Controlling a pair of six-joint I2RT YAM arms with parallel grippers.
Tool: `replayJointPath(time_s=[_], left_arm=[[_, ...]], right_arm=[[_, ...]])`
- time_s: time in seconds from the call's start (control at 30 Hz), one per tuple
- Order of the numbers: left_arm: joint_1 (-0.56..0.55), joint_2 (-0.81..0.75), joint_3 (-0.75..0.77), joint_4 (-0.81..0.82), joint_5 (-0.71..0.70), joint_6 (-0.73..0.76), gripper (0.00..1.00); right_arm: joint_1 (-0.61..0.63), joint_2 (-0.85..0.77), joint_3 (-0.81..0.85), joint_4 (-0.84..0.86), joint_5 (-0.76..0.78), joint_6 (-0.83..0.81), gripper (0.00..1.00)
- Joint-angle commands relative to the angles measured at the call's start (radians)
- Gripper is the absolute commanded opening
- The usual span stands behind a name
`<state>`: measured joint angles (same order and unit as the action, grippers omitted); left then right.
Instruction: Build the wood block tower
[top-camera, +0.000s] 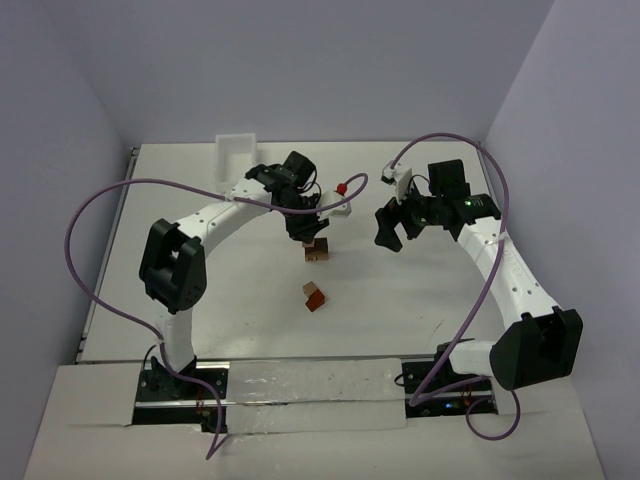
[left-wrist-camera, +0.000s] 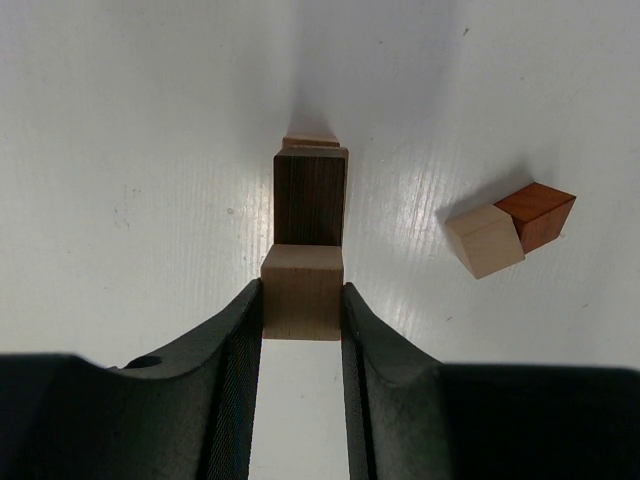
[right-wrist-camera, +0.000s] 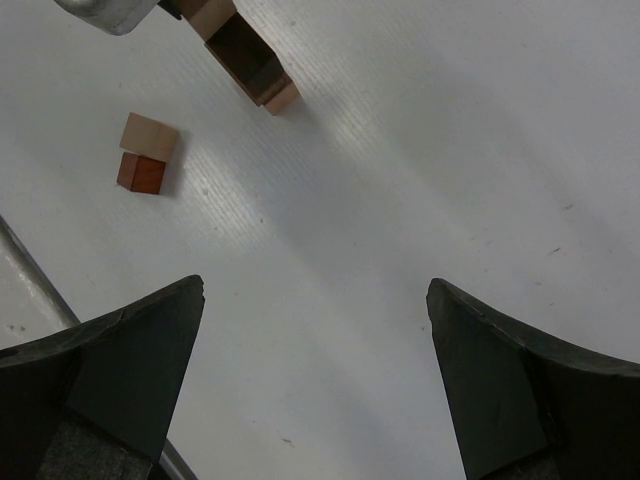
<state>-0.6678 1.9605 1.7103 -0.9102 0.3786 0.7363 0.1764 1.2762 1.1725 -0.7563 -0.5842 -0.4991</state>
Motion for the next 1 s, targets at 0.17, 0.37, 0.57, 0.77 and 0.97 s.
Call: replayJointPath(time_s=[0.17,0.37,0.57,0.77,0.97], left_arm=[[-0.008,0.001,0.042,0.035,0.052,0.021,0.14],[-0.007,-0.002,0.037,0.043,0.059,0.022,0.14],[-0.009,-0.005,0.037,0.042,0.065,0.027,0.14],[-0.007,0.000,0.037,0.042,0.068,0.029,0.15],[-0.009,0.008,0.033,0.043,0.062,0.033,0.16]], right_arm=[[-0.007,-0.003,0.031,-0.010,-0.004,-0.012,1.00],[-0.006,-0.001,0.032,-0.011,-0.003,-0.013,1.00],[-0.006,0.004,0.033,-0.012,-0.006,-0.010,1.00],[-0.006,0.005,0.036,-0.015,-0.008,-0.010,1.00],[-0.006,0.003,0.035,-0.014,-0.007,-0.012,1.00]])
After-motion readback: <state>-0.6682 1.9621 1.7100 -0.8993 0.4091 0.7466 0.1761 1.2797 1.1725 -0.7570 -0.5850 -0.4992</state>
